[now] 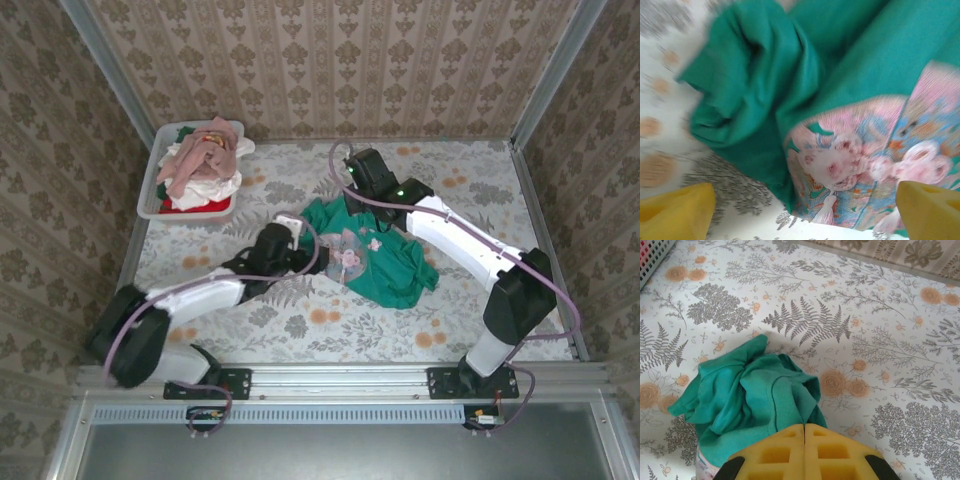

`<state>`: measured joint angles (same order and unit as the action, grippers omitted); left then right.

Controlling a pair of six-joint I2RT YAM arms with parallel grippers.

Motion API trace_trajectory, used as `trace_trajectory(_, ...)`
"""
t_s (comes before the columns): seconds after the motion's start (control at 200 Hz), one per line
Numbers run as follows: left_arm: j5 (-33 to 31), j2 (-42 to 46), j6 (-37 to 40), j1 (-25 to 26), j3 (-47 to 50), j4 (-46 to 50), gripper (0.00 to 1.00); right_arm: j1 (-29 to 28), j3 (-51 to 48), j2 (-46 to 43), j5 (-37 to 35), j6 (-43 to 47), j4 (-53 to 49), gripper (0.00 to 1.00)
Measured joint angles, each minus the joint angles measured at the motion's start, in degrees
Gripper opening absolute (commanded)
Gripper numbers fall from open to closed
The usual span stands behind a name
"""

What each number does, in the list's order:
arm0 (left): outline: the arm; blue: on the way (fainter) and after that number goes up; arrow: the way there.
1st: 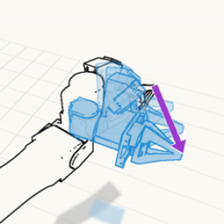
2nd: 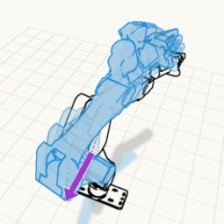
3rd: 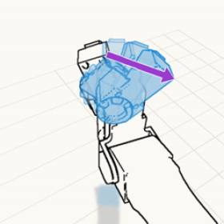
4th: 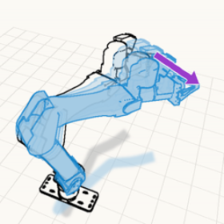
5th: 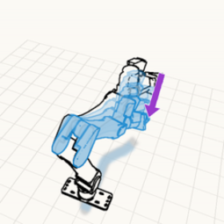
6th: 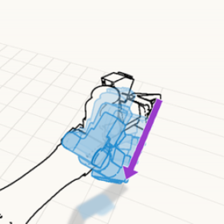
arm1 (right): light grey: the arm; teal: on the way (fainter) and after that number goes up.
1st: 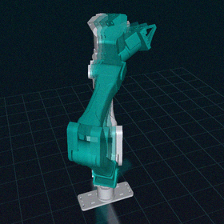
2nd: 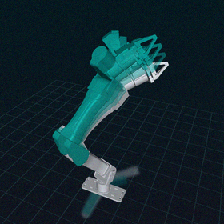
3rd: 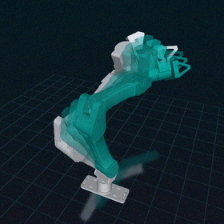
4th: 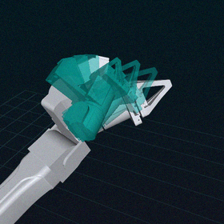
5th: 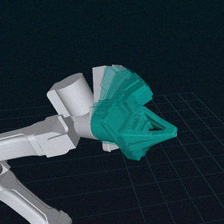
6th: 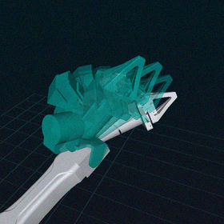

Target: Fold and stack the t-shirts

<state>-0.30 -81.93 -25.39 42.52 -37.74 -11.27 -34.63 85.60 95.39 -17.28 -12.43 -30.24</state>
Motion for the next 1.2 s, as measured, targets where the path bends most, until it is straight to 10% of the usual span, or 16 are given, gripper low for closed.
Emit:
trace_trajectory(0.125, -0.63, -11.65, -1.62, 1.81, -4.48, -0.33, 0.83, 1.53, -1.42, -0.33, -0.26, -1.7, -0.5, 0.0)
trace_trajectory(0.27, -0.17, -13.25, -4.94, 1.29, -4.44, -3.19, 1.0, 2.67, -1.95, -3.28, 1.95, -3.21, -2.36, 0.0)
trace_trajectory(0.715, -3.13, 30.82, -5.64, -15.3, 8.11, -2.89, 1.0, -8.98, 25.05, -12.52, 8.35, -4.28, 4.48, 0.0)
trace_trajectory(1.04, -3.3, 30.25, -4.87, -19.69, 9.6, -0.28, 1.0, 0.87, 25.66, -12.76, -12.22, -3.32, 3.65, 0.0)
trace_trajectory(1.135, -2.4, 24.98, -4.9, -19.69, 9.46, -0.13, 1.0, 7.32, 16.74, -12.28, -15.89, -6.16, 0.98, 0.15)
trace_trajectory(1.2, -1.86, 21.4, -4.9, -19.69, 8.9, 1.14, 1.0, 11.39, 8.96, -10.86, -15.37, -8.66, 0.04, 0.53)
